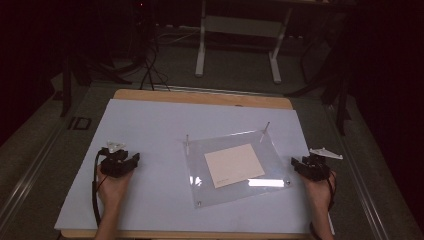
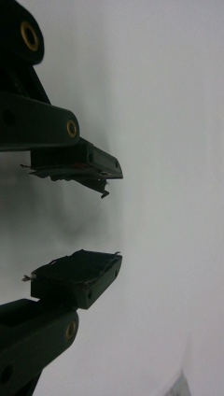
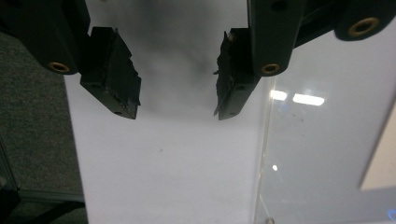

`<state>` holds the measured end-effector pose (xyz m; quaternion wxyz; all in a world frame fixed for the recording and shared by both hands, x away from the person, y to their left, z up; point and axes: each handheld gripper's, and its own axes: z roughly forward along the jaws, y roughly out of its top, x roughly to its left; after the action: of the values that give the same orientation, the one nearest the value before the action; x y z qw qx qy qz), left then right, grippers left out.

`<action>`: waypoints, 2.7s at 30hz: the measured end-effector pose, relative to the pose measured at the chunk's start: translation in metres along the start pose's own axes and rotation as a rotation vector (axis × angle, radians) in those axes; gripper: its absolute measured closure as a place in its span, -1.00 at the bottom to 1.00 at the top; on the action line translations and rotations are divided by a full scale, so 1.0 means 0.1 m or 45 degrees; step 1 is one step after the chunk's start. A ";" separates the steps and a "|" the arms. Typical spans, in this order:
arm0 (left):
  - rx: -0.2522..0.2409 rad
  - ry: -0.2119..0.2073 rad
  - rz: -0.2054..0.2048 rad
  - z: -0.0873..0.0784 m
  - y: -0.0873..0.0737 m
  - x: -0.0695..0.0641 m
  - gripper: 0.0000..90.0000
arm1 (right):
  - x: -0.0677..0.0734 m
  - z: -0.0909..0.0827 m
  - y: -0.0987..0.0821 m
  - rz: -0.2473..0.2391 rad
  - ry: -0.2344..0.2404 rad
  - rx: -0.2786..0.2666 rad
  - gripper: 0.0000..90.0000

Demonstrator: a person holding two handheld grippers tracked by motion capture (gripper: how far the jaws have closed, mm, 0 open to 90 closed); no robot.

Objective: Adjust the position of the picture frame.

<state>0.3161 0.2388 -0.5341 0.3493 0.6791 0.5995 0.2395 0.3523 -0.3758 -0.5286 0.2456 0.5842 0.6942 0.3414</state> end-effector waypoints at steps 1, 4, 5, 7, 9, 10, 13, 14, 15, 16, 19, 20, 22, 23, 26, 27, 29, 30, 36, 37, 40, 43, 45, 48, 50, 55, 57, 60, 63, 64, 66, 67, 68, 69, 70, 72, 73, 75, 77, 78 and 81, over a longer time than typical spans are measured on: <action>-0.005 -0.012 0.012 -0.01 0.01 -0.01 0.16 | 0.00 -0.01 0.00 0.001 0.010 0.000 0.14; -0.006 -0.012 0.036 -0.02 0.02 -0.05 0.17 | 0.00 -0.01 0.00 -0.007 0.011 0.006 0.14; -0.004 -0.030 0.046 -0.03 0.03 -0.06 0.17 | 0.01 0.00 0.00 -0.013 0.016 0.006 0.15; 0.007 -0.072 0.024 -0.01 0.02 -0.05 0.20 | 0.04 0.01 0.01 -0.066 0.002 0.022 0.15; 0.020 -0.072 0.035 0.01 0.02 -0.06 0.20 | 0.06 0.00 0.02 -0.087 0.001 0.020 0.17; 0.021 -0.080 0.041 0.01 0.02 -0.06 0.20 | 0.07 0.00 0.02 -0.088 0.006 0.012 0.20; 0.009 -0.090 0.050 -0.01 0.02 -0.09 0.20 | 0.10 -0.02 0.03 -0.106 0.018 -0.003 0.27; 0.014 -0.093 0.051 -0.01 0.02 -0.10 0.20 | 0.11 -0.02 0.03 -0.120 0.016 -0.006 0.28; 0.020 -0.089 0.053 -0.01 0.02 -0.11 0.20 | 0.12 -0.02 0.03 -0.124 0.019 -0.005 0.28; 0.027 -0.087 0.056 0.00 0.02 -0.12 0.20 | 0.13 -0.02 0.03 -0.132 0.023 -0.010 0.31; 0.034 -0.108 0.062 0.00 0.02 -0.14 0.24 | 0.17 -0.02 0.05 -0.164 0.034 -0.019 0.37; 0.033 -0.108 0.069 0.00 0.02 -0.15 0.24 | 0.19 -0.02 0.06 -0.175 0.037 -0.021 0.39; 0.028 -0.120 0.071 -0.01 0.03 -0.16 0.24 | 0.22 -0.02 0.08 -0.201 0.047 -0.029 0.39; 0.022 -0.121 0.072 -0.01 0.03 -0.17 0.24 | 0.22 -0.02 0.08 -0.209 0.058 -0.033 0.39; 0.020 -0.131 0.082 -0.01 0.03 -0.19 0.24 | 0.24 -0.03 0.11 -0.220 0.095 -0.048 0.41; 0.020 -0.136 0.085 -0.02 0.04 -0.19 0.24 | 0.25 -0.03 0.12 -0.231 0.095 -0.048 0.44; 0.026 -0.139 0.095 -0.03 0.05 -0.20 0.24 | 0.26 -0.05 0.15 -0.225 0.120 -0.060 0.47; 0.022 -0.140 0.101 -0.04 0.06 -0.22 0.24 | 0.25 -0.05 0.17 -0.215 0.137 -0.069 0.48; 0.023 -0.175 0.141 -0.05 0.08 -0.28 0.25 | 0.27 0.00 0.22 -0.219 0.195 -0.060 0.53; 0.025 -0.182 0.154 -0.04 0.08 -0.30 0.28 | 0.28 0.02 0.23 -0.218 0.204 -0.055 0.53; 0.022 -0.195 0.187 -0.05 0.09 -0.34 0.29 | 0.32 0.07 0.26 -0.227 0.218 -0.042 0.53; 0.019 -0.215 0.195 -0.04 0.11 -0.39 0.27 | 0.38 0.13 0.29 -0.254 0.227 -0.033 0.53; 0.028 -0.218 0.215 -0.02 0.13 -0.43 0.27 | 0.41 0.16 0.33 -0.265 0.231 -0.031 0.53; 0.028 -0.222 0.220 0.01 0.15 -0.49 0.27 | 0.44 0.20 0.40 -0.293 0.227 -0.031 0.53; 0.033 -0.218 0.237 0.03 0.17 -0.52 0.27 | 0.45 0.23 0.45 -0.300 0.238 -0.028 0.53; 0.015 -0.237 0.259 0.07 0.24 -0.61 0.28 | 0.45 0.32 0.54 -0.306 0.253 -0.023 0.54; 0.011 -0.252 0.261 0.09 0.26 -0.64 0.28 | 0.45 0.35 0.57 -0.315 0.254 -0.023 0.56; 0.023 -0.261 0.275 0.15 0.27 -0.69 0.28 | 0.46 0.40 0.61 -0.318 0.260 -0.029 0.60; 0.021 -0.282 0.284 0.21 0.29 -0.74 0.28 | 0.47 0.45 0.64 -0.318 0.265 -0.038 0.61; 0.019 -0.287 0.286 0.22 0.29 -0.76 0.28 | 0.47 0.48 0.64 -0.308 0.267 -0.040 0.62; 0.012 -0.295 0.285 0.25 0.32 -0.79 0.28 | 0.48 0.52 0.65 -0.306 0.256 -0.036 0.67; 0.009 -0.301 0.288 0.26 0.33 -0.80 0.28 | 0.48 0.54 0.65 -0.305 0.253 -0.038 0.68; -0.003 -0.314 0.285 0.27 0.34 -0.81 0.28 | 0.49 0.56 0.65 -0.300 0.252 -0.040 0.70; -0.003 -0.323 0.282 0.29 0.35 -0.81 0.28 | 0.49 0.58 0.65 -0.296 0.252 -0.043 0.71; -0.001 -0.319 0.283 0.30 0.36 -0.83 0.28 | 0.49 0.60 0.66 -0.294 0.250 -0.048 0.72; -0.005 -0.328 0.288 0.33 0.38 -0.84 0.28 | 0.48 0.64 0.68 -0.266 0.251 -0.062 0.72; -0.012 -0.332 0.291 0.35 0.39 -0.86 0.29 | 0.47 0.65 0.69 -0.251 0.254 -0.068 0.72; -0.017 -0.339 0.308 0.40 0.42 -0.91 0.29 | 0.46 0.68 0.71 -0.236 0.249 -0.069 0.73; -0.024 -0.347 0.308 0.45 0.45 -0.95 0.30 | 0.47 0.70 0.75 -0.237 0.239 -0.070 0.74; -0.017 -0.358 0.305 0.48 0.47 -0.96 0.34 | 0.48 0.71 0.77 -0.241 0.237 -0.068 0.74; -0.022 -0.369 0.293 0.53 0.51 -1.01 0.45 | 0.51 0.72 0.81 -0.257 0.222 -0.068 0.74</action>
<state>0.3718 0.1273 -0.5200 0.4081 0.7677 0.4591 0.1825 0.4479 -0.3060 -0.5101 0.2328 0.4728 0.7588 0.3828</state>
